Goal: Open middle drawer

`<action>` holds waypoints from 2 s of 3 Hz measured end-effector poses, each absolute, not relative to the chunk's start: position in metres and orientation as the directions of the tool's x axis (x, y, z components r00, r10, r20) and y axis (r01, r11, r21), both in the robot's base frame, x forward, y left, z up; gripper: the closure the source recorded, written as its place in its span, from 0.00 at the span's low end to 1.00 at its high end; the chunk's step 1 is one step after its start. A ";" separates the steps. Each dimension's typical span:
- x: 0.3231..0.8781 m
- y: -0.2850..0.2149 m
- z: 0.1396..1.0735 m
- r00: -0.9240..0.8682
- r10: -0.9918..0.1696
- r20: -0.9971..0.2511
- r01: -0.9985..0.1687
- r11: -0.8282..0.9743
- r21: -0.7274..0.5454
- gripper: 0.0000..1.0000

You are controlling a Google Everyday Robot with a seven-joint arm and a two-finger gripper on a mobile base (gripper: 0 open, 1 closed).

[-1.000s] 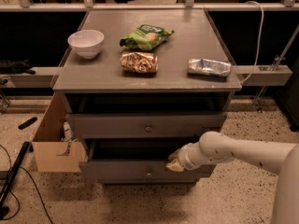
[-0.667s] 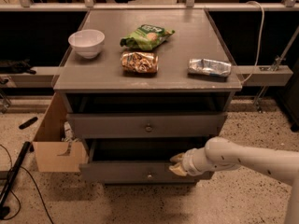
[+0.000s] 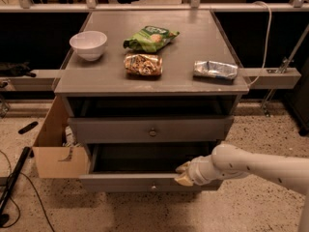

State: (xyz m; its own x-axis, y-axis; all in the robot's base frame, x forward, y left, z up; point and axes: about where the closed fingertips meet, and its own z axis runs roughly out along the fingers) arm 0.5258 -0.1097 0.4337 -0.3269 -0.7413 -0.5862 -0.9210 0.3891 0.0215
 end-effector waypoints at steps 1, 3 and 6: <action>0.508 -0.104 0.447 -0.305 -0.742 -0.597 -0.933 0.359 0.031 1.00; 0.508 -0.104 0.447 -0.305 -0.742 -0.597 -0.933 0.358 0.031 0.62; 0.509 -0.103 0.447 -0.305 -0.742 -0.597 -0.933 0.358 0.032 0.00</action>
Offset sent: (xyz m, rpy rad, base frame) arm -0.0177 0.0059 0.0136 0.0165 0.0038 0.0325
